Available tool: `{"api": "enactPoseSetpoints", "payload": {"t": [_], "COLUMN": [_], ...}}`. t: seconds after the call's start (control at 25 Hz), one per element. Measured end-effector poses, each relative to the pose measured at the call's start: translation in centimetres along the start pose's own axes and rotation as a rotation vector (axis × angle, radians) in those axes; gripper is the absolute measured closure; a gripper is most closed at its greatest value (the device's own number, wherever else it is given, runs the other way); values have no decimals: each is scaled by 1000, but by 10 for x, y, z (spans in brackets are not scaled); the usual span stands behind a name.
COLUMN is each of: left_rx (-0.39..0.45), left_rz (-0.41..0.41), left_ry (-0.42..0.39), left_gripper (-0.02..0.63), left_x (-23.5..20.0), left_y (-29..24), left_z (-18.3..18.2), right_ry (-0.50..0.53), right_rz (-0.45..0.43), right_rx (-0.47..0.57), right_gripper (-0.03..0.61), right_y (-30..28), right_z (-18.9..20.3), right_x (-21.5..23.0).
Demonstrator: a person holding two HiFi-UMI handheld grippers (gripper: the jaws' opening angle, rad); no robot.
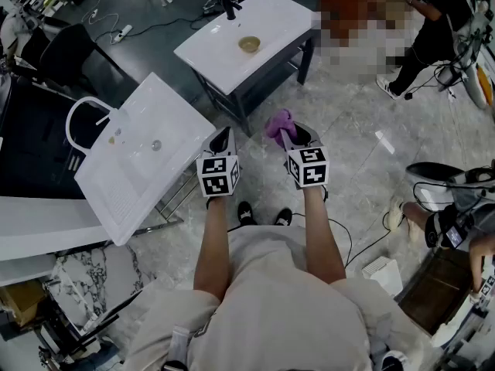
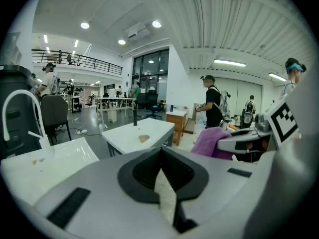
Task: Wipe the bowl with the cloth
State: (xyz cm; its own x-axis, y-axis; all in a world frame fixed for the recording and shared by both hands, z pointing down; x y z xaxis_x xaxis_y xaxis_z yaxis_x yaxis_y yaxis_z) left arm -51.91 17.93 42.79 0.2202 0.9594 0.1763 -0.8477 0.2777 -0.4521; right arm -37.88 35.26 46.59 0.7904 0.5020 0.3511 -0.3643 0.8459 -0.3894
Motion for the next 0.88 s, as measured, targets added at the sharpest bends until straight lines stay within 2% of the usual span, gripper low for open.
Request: {"api": "enactPoseSetpoints", "payload": {"t": [0.2, 0.48, 0.88], "left_rx": [6, 14, 6], "left_rz": [-13, -31, -34], "left_ry": [14, 75, 90], "left_gripper": [606, 606, 606], "left_x": [10, 29, 32], "left_y": [2, 10, -21], "left_z": [2, 22, 16], "right_ry": [-2, -27, -42], "right_rz": [-6, -19, -24], "right_rx": [-5, 4, 6], "right_gripper": [491, 491, 489], "right_y": [8, 28, 16], "right_z": [6, 28, 17], "right_x": [7, 25, 57]}}
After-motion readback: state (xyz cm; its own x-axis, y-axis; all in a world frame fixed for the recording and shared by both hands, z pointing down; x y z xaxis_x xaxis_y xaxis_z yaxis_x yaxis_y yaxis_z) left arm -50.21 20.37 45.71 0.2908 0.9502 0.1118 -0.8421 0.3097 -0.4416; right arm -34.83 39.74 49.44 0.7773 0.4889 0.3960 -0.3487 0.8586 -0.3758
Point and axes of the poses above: the fingertips, and each gripper's own axes: y backward along the fingers, x to its right, z out of its underside, the point moved 9 cm from there along y, backward along the fingers, and after that the axes turned 9 degrees about -y, right-handed, at the moved point
